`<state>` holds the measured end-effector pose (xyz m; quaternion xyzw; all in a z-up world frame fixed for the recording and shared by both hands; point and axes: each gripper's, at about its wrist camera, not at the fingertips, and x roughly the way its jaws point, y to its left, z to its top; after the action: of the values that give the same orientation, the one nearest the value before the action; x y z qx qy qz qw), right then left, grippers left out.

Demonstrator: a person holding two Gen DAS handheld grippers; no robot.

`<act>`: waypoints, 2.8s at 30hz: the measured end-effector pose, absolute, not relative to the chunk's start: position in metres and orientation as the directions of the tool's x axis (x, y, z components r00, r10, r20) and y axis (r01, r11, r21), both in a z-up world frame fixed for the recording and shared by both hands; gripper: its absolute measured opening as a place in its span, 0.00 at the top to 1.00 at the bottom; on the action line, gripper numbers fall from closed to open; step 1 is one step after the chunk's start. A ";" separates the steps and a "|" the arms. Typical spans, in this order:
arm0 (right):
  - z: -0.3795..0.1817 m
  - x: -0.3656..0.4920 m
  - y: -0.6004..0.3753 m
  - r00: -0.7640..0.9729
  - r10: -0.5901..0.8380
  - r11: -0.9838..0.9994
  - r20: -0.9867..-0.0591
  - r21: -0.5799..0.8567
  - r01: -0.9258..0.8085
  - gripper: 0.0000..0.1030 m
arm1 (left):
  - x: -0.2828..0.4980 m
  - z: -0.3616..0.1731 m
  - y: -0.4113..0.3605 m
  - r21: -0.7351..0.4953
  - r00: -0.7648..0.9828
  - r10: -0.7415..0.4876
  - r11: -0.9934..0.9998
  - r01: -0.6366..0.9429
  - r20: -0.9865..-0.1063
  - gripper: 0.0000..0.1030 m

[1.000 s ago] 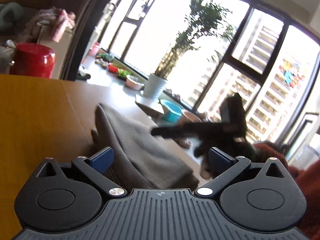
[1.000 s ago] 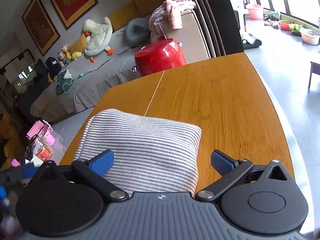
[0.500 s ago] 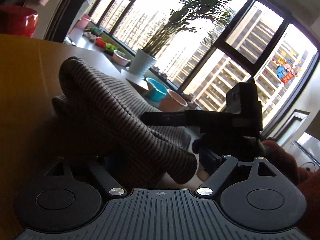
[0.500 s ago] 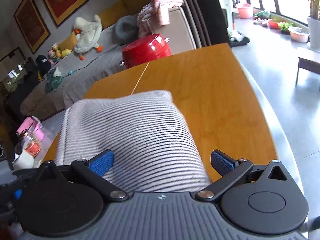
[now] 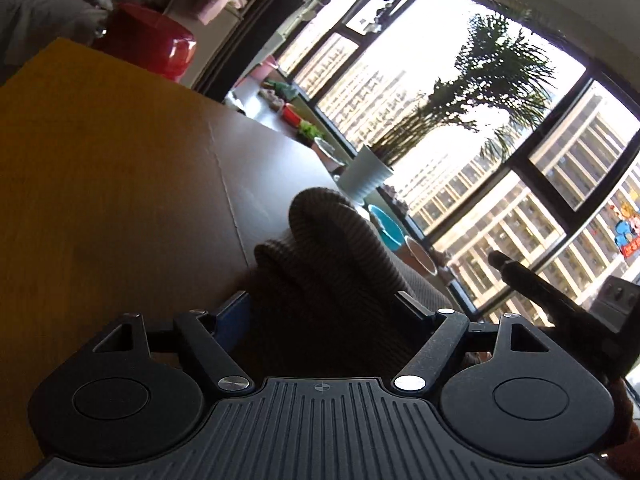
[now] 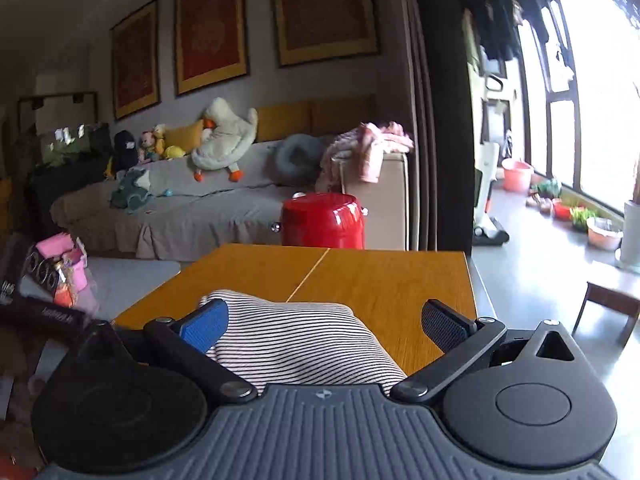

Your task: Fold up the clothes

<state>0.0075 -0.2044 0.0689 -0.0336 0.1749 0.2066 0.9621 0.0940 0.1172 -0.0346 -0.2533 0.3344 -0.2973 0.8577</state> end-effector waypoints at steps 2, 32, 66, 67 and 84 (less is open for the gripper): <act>0.067 -0.006 -0.184 0.822 0.417 0.865 -0.388 -0.109 -0.490 0.13 | 0.093 -0.030 0.122 -0.632 0.626 -0.650 0.712 0.305 -0.431 0.21; -0.023 -0.005 -0.122 0.826 0.331 0.456 -0.456 -0.689 -0.563 0.66 | 0.087 0.028 0.067 -0.524 0.640 -0.634 0.756 0.393 -0.434 0.13; 0.028 0.043 -0.241 0.721 0.449 0.843 -0.527 -0.017 -0.538 0.00 | 0.134 -0.019 -0.003 -0.464 0.543 -0.648 0.762 0.452 -0.534 0.09; 0.036 0.046 -0.248 0.719 0.471 0.846 -0.511 0.031 -0.532 0.00 | 0.133 -0.020 -0.003 -0.462 0.543 -0.647 0.763 0.453 -0.535 0.09; 0.002 0.088 -0.257 0.744 0.338 0.924 -0.577 0.053 -0.378 0.00 | 0.113 -0.028 0.007 -0.564 0.457 -0.682 0.730 0.385 -0.571 0.15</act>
<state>0.0882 -0.2570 0.0021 -0.0339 0.3021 0.1918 0.9332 0.1129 0.0067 -0.0279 -0.1802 0.4114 -0.3200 0.8342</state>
